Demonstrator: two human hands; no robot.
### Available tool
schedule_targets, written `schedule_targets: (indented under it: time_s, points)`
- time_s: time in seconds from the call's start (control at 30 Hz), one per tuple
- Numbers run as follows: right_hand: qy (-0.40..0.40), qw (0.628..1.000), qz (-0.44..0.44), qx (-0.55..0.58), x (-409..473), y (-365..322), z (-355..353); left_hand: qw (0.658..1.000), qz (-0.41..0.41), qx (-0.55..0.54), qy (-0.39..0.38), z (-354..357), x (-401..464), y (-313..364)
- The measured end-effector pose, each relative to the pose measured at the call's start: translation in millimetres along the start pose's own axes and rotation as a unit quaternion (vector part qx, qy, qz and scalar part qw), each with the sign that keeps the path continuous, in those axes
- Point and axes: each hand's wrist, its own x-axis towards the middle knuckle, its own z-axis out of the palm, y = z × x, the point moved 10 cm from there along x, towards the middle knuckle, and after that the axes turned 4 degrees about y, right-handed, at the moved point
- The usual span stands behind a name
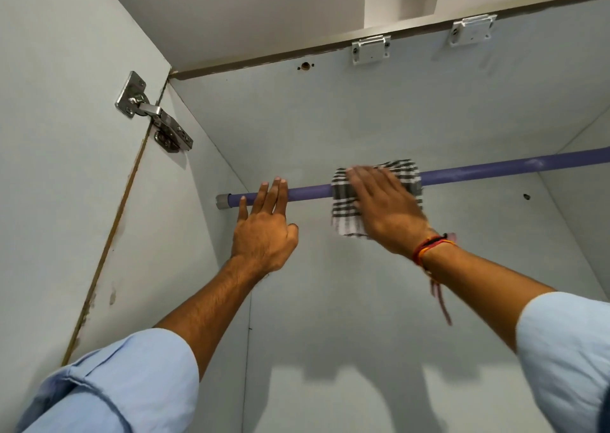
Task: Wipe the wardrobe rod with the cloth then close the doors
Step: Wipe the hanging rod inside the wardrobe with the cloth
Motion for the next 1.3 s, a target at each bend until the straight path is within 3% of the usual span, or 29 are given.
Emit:
schedule_targets:
  time_s: [0.13,0.23,0.33,0.53,0.63,0.8,0.93,1.0,1.1,1.2,1.3]
  points:
    - [0.009,0.998,0.047,-0.045,-37,83,-16,1.000,0.003,0.007,0.012,1,-1,2]
    - [0.005,0.995,0.078,-0.061,-44,102,-17,1.000,0.005,0.010,0.016,0,-2,3]
    - [0.016,0.996,0.070,-0.061,-30,74,-11,1.000,0.002,0.013,0.019,-3,-3,5]
    - [-0.004,0.999,-0.031,0.007,17,-37,11,0.999,0.000,0.031,0.016,-6,-3,4]
    - [-0.013,0.999,-0.052,0.001,18,-39,12,0.999,-0.006,0.034,0.010,-5,-3,5]
    - [-0.006,0.999,-0.014,-0.037,-15,39,-2,0.999,-0.009,0.038,0.009,-6,-5,6]
    - [-0.014,0.997,0.019,-0.071,-49,115,-18,0.997,-0.061,0.046,0.012,-9,-4,16]
    - [-0.049,0.996,0.030,-0.073,-59,139,-21,0.996,-0.073,0.030,0.052,-19,-2,38]
    - [-0.052,0.996,0.013,-0.073,-63,147,-26,0.995,0.019,-0.007,0.094,-23,5,116]
    - [-0.035,0.997,-0.001,-0.067,-61,144,-31,0.991,0.089,-0.045,0.090,-13,13,192]
    - [-0.021,0.998,-0.009,-0.063,-67,154,-39,0.994,0.079,-0.035,0.067,5,17,218]
